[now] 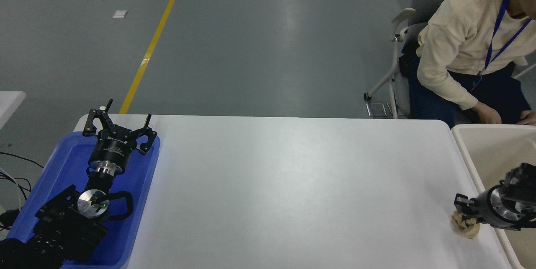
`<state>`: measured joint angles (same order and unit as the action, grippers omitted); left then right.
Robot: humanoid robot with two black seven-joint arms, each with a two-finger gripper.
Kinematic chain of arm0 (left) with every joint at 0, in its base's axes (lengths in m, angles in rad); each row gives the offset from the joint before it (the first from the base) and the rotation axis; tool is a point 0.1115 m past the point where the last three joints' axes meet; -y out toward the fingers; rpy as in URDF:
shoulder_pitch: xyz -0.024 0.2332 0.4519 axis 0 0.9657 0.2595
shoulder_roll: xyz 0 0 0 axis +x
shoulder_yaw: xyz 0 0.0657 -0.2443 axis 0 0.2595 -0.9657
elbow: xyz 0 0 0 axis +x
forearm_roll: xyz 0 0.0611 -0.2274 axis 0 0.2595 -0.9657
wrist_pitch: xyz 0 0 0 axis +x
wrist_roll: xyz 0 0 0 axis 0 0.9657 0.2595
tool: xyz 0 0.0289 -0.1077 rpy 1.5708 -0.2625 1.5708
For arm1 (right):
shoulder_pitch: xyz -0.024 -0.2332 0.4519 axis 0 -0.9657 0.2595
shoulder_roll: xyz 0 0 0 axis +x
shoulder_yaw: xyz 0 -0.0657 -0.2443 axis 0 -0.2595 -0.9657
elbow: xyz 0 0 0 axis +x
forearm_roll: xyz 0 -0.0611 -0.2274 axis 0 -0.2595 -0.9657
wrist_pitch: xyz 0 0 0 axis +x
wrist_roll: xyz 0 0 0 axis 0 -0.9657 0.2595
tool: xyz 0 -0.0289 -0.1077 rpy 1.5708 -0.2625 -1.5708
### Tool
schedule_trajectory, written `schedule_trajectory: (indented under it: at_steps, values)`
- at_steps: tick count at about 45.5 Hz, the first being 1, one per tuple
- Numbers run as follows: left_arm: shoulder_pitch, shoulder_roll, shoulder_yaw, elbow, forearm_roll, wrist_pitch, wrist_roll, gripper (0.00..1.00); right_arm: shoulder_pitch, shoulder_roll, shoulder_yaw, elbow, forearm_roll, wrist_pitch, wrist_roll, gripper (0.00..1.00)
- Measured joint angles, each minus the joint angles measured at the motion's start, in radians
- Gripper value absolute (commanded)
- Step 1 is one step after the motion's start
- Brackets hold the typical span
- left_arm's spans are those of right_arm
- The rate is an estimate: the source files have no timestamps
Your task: Pick up paper ball place in dustbin
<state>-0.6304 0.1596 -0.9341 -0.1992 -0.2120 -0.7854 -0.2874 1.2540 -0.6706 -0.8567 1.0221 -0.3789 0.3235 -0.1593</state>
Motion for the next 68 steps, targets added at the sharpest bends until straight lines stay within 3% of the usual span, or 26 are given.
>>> schedule_trajectory:
  at_steps: [12,22,42,68]
  values:
    - [0.000,0.000,0.000,0.000,0.000,0.000,0.000,1.00,0.383,-0.020,-0.144,0.226,-0.011,0.261,0.001,0.00]
    - [0.000,0.000,0.000,0.001,0.000,0.000,0.000,1.00,0.651,-0.019,-0.186,0.295,-0.004,0.392,0.004,0.00]
    - [0.000,0.000,0.000,0.001,0.000,0.000,0.001,1.00,1.053,-0.018,-0.255,0.348,0.011,0.453,0.005,0.00]
    - [0.000,0.000,0.000,0.001,0.000,0.000,0.001,1.00,1.164,-0.040,-0.429,0.341,0.019,0.461,0.006,0.00]
